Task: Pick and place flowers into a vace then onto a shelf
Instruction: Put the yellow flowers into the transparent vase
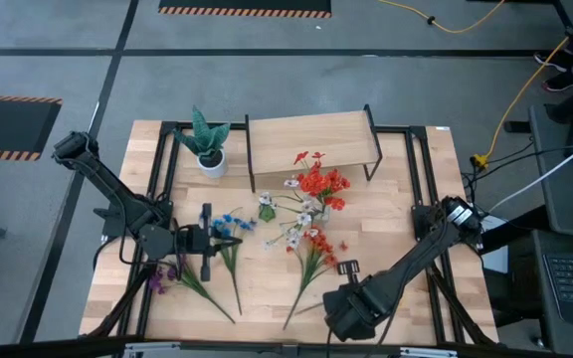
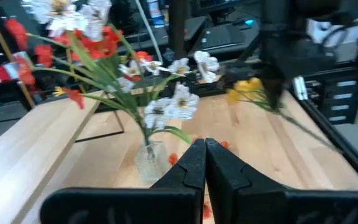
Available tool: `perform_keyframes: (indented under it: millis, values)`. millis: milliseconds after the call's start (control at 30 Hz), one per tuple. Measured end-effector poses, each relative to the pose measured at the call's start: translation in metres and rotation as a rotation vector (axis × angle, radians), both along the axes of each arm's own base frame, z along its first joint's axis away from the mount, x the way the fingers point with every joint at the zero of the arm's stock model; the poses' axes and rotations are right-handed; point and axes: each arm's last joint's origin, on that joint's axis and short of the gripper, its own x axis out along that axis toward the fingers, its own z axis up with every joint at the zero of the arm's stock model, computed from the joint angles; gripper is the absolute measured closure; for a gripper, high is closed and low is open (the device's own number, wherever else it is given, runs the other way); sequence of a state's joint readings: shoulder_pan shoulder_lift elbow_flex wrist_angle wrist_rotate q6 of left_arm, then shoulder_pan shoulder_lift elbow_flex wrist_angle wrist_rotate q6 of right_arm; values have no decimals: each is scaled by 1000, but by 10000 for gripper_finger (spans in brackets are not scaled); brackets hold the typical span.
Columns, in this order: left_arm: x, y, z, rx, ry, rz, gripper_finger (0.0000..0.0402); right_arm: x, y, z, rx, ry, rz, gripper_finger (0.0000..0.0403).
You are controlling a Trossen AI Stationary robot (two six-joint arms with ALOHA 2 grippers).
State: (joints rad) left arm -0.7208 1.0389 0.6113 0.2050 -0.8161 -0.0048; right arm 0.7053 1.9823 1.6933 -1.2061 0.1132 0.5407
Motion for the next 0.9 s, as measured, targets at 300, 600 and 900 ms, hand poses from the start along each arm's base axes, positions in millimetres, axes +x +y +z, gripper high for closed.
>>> perform_keyframes:
  millis: [300, 600, 900]
  values:
    - [1, -2, 4, -77, -18, -62, 378, 18, -23, 19, -34, -12, 30, 401]
    - [24, -24, 17, -66, 48, -118, 380, 20, -34, 42, -118, -34, 28, 401]
    - [67, -59, 42, -11, 142, -101, 375, 21, -35, 57, -153, -71, 49, 402]
